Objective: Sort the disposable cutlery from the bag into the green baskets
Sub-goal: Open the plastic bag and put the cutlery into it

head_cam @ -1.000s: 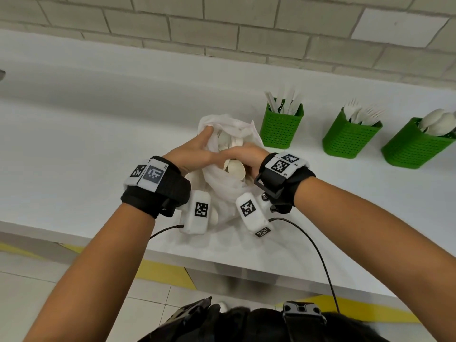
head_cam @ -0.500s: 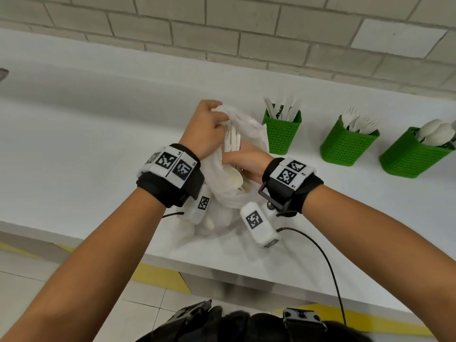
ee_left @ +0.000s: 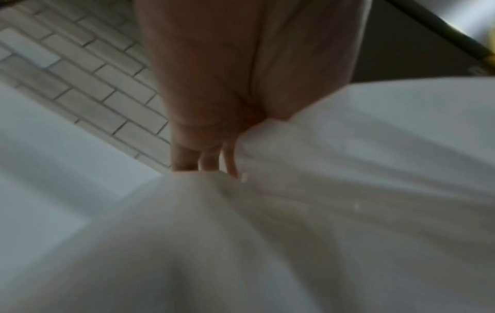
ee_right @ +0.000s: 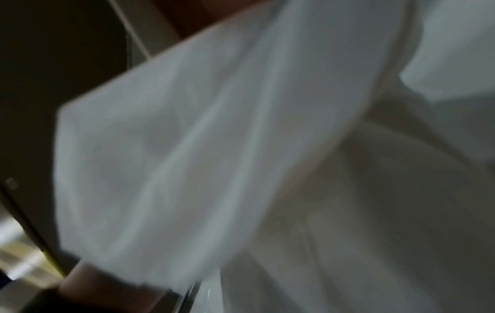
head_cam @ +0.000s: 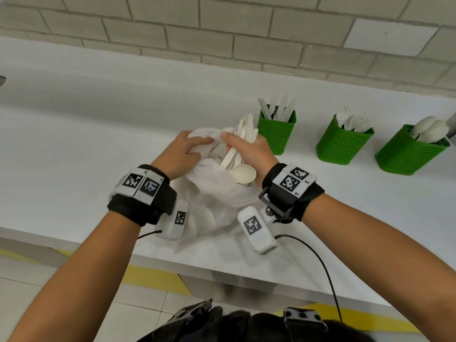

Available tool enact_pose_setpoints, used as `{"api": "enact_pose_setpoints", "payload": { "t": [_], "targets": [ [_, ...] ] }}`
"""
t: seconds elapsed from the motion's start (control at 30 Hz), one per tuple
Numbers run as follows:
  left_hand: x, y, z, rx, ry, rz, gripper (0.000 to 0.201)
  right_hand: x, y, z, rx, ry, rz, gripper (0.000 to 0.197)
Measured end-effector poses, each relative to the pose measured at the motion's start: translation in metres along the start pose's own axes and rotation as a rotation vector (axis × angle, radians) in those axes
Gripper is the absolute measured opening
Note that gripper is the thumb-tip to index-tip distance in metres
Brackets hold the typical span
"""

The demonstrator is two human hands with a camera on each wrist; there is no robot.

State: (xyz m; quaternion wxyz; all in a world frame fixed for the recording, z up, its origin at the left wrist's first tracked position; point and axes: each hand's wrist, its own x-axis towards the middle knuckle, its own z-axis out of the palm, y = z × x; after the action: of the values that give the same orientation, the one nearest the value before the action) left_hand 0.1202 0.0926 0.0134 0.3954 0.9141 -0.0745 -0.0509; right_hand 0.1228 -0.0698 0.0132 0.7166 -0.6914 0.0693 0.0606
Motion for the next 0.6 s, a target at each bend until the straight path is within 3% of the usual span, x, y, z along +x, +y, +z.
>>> {"api": "enact_pose_setpoints", "payload": {
  "t": [0.1,0.23,0.33,0.5,0.6],
  "targets": [
    [-0.014,0.009,0.002,-0.126,0.158,0.162,0.040,0.006,-0.002,0.000,0.025,0.108,-0.057,0.017],
    [-0.016,0.011,0.008,0.033,-0.141,0.045,0.081,0.012,-0.002,0.004,0.018,0.144,-0.093,0.018],
    [-0.017,0.002,0.008,0.114,-0.255,0.030,0.090,0.016,-0.006,-0.002,0.064,0.162,-0.073,0.015],
    [-0.012,0.006,0.007,0.130,-0.315,0.013,0.081,0.017,-0.019,-0.003,0.158,0.175,-0.164,0.013],
    [-0.008,0.009,0.007,0.030,-0.248,-0.030,0.058,0.017,-0.028,-0.003,0.117,0.141,-0.222,0.017]
  ]
}}
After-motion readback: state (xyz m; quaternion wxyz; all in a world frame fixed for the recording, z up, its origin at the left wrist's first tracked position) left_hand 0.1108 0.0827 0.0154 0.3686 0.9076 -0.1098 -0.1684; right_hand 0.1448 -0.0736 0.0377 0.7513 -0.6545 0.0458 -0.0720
